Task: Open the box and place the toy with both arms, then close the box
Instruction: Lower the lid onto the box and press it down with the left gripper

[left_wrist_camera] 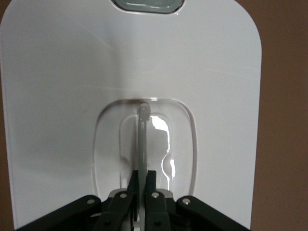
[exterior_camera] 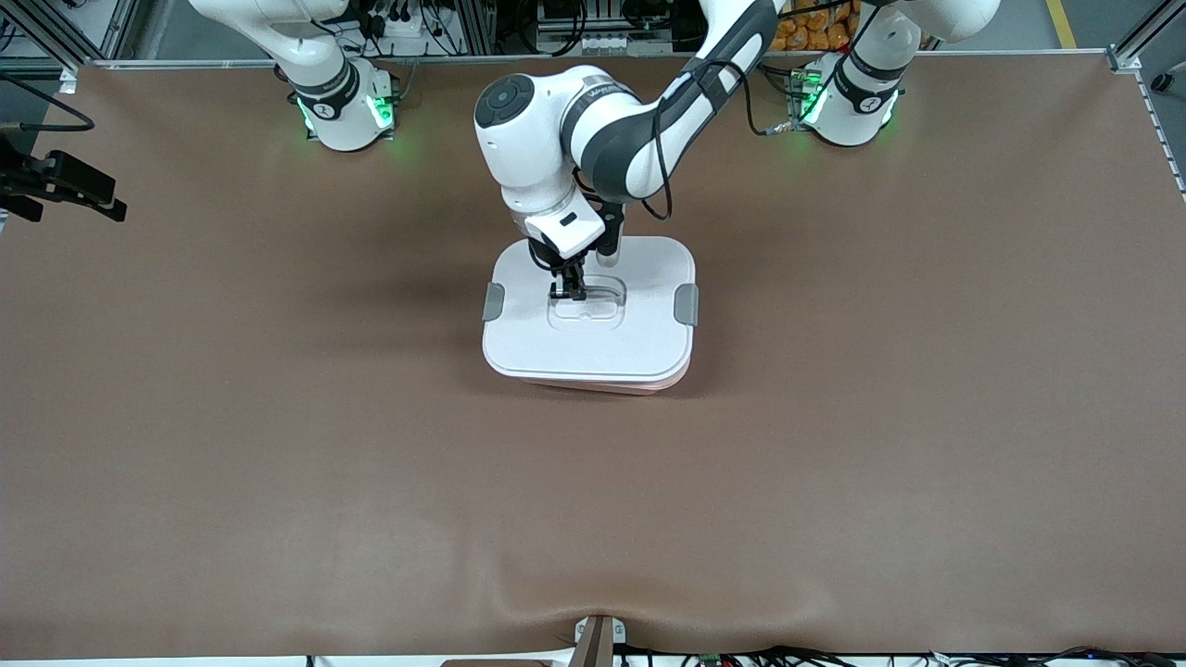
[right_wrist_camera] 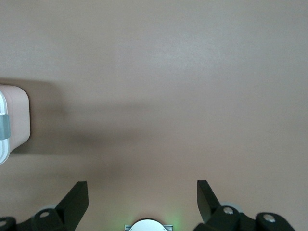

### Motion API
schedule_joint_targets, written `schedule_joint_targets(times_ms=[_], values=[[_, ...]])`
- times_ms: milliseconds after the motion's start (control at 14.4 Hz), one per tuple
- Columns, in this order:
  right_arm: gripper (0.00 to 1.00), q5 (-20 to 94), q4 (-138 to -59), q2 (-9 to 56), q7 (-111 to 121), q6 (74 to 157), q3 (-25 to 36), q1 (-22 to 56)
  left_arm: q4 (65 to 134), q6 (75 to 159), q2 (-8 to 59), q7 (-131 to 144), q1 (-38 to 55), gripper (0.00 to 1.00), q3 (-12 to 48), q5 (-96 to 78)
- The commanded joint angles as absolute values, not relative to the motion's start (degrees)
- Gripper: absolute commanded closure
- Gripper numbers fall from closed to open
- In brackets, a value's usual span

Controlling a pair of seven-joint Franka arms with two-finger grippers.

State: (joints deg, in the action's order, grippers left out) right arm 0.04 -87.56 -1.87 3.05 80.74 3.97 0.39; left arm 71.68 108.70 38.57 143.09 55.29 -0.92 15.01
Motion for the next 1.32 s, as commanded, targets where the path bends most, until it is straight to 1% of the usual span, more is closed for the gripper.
schedule_joint_targets(times_ms=[0,208,555,1248], values=[[0.00,-1.1,-87.5,-2.5,3.5,80.2,3.9,0.8,73.9,108.0,36.7,142.3,55.5,1.00,-1.2,14.4],[0.00,-1.1,-87.5,-2.5,3.5,80.2,3.9,0.7,74.2,108.0,37.0,142.3,55.4,1.00,-1.2,14.3],[0.00,-1.2,-87.5,-2.4,3.5,80.2,3.9,0.8,77.3,108.0,36.7,142.3,55.0,1.00,-1.1,13.2],[0.00,-1.2,-87.5,-2.3,3.5,80.2,3.9,0.9,78.3,109.1,37.8,142.4,54.3,1.00,-1.1,11.3]])
